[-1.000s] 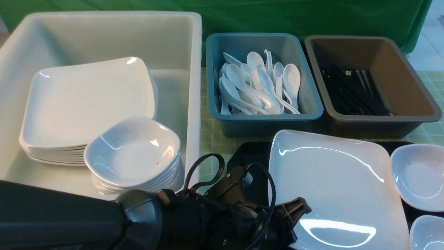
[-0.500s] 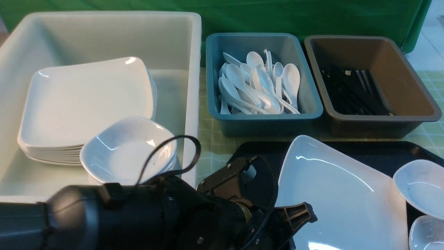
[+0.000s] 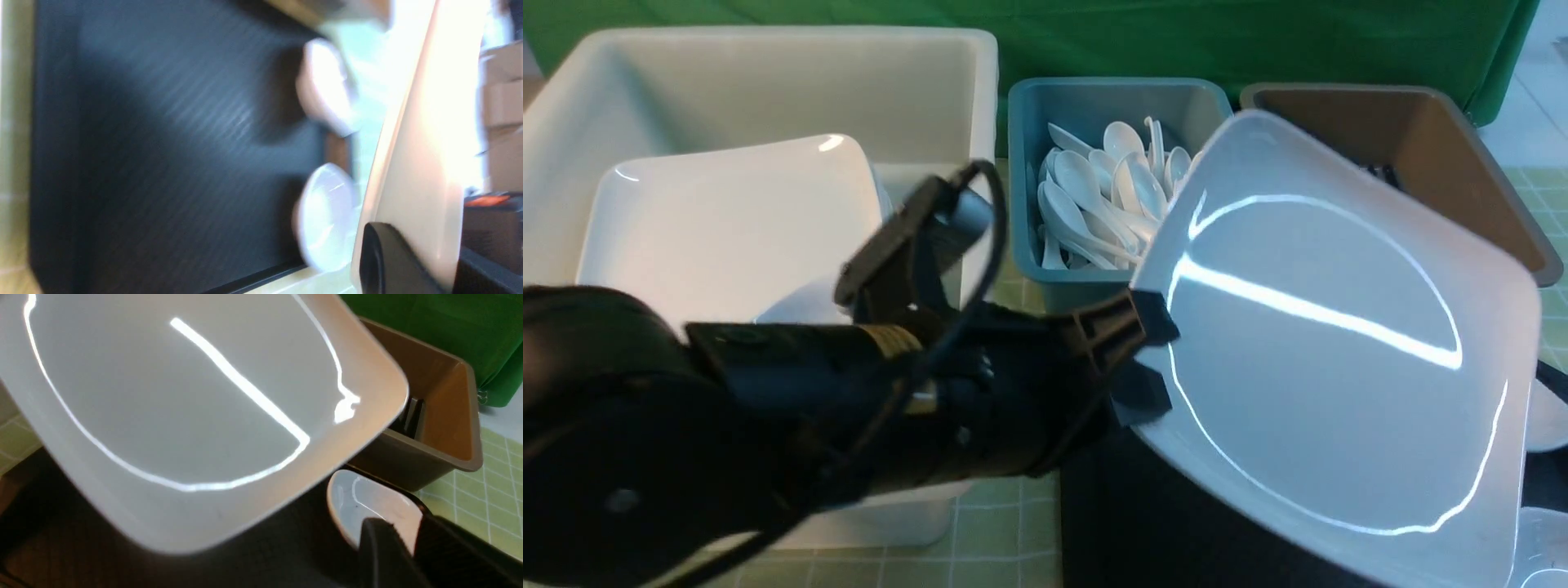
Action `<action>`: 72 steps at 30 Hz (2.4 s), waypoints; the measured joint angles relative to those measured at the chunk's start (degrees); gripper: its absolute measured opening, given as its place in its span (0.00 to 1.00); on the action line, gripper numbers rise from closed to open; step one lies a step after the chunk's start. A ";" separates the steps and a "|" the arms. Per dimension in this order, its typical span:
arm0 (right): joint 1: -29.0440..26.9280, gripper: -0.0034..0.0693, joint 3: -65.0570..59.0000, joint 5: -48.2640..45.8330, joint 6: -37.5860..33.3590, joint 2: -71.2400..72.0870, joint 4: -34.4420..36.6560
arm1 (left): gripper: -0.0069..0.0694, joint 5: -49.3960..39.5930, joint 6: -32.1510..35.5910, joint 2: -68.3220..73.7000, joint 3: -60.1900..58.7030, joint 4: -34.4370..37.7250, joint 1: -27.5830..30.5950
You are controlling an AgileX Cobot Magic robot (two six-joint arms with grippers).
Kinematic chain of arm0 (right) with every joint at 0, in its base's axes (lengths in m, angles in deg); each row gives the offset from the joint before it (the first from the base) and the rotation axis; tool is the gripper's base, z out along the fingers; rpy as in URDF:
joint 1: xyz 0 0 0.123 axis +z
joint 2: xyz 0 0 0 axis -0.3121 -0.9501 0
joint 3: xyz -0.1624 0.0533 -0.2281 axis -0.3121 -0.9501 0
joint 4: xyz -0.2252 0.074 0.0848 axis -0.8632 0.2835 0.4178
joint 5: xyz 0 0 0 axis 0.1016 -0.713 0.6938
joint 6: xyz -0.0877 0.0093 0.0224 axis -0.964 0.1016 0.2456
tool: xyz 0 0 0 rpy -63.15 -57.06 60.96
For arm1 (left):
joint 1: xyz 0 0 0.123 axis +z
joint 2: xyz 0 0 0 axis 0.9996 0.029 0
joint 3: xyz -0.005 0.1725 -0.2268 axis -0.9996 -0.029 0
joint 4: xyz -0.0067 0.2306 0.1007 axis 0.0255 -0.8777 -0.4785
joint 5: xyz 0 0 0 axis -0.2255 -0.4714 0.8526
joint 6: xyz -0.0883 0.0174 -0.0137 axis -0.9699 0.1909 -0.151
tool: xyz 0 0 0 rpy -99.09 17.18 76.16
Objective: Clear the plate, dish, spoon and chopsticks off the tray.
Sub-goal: Use the left arm to put the plate into the large storage box on the left
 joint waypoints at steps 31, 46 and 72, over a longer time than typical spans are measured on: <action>0.00 0.23 0.00 0.00 0.00 0.00 0.00 | 0.11 -11.69 8.49 -17.99 0.00 -4.46 55.96; 0.00 0.24 0.00 1.07 0.00 0.00 0.00 | 0.11 -13.12 54.26 3.64 0.00 39.70 74.47; 0.00 0.26 0.00 1.28 0.00 0.00 0.00 | 0.11 -18.22 60.57 16.01 0.11 41.20 75.85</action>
